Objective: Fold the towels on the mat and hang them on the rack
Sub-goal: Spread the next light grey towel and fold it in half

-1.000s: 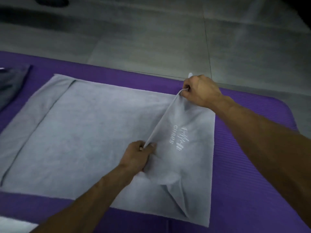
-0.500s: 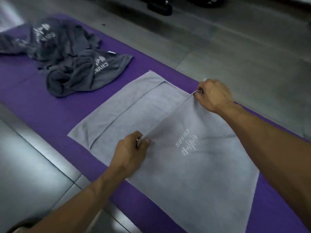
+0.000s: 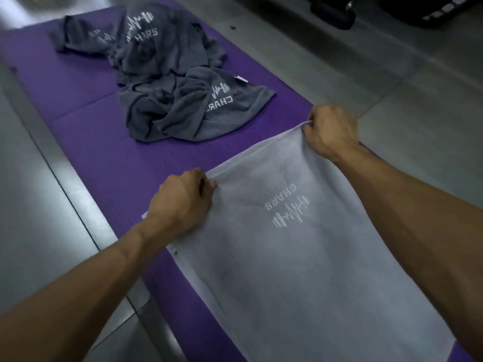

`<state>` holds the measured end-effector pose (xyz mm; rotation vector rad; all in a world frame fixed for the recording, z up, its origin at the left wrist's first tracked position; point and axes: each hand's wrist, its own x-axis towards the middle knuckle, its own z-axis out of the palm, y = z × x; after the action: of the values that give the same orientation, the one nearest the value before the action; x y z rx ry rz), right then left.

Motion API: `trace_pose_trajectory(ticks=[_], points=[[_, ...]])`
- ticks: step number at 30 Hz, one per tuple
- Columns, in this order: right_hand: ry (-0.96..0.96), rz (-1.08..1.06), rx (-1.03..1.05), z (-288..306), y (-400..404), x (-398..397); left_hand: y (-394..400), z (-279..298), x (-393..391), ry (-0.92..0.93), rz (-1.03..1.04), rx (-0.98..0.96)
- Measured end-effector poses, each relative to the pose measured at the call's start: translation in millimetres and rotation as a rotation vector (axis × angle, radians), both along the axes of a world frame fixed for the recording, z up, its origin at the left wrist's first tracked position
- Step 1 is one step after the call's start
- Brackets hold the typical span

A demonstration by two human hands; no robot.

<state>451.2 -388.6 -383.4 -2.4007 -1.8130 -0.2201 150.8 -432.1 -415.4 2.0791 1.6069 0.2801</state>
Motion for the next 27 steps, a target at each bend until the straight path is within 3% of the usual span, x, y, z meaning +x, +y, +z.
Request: trace_pose_trajectory(ticks=[8, 11, 13, 16, 18, 20, 27], points=[[-0.012, -0.123, -0.205, -41.3, 48.0, -21.6, 31.1, -22.3, -11.3, 0.259, 0.008, 0.026], [0.159, -0.211, -0.190, -55.2, 50.8, -29.7, 27.1, -26.9, -15.5, 0.428, 0.008, 0.117], [0.161, -0.227, -0.095, -54.6, 44.8, -40.4, 28.1, -24.7, -16.2, 0.442, 0.030, 0.239], [0.224, 0.021, 0.127, -63.7, 6.9, -71.6, 20.9, -27.4, -3.9, 0.257, -0.207, 0.435], [0.282, 0.330, -0.006, -76.3, -27.2, -94.6, 9.7, -36.0, 12.4, 0.159, -0.398, 0.328], [0.158, 0.460, -0.206, -87.4, -44.0, -89.0, -0.7, -46.9, 23.2, 0.206, -0.422, 0.153], [0.046, 0.085, -0.362, -87.1, -2.5, 31.2, -16.9, -54.2, -4.4, 0.362, -0.427, 0.136]])
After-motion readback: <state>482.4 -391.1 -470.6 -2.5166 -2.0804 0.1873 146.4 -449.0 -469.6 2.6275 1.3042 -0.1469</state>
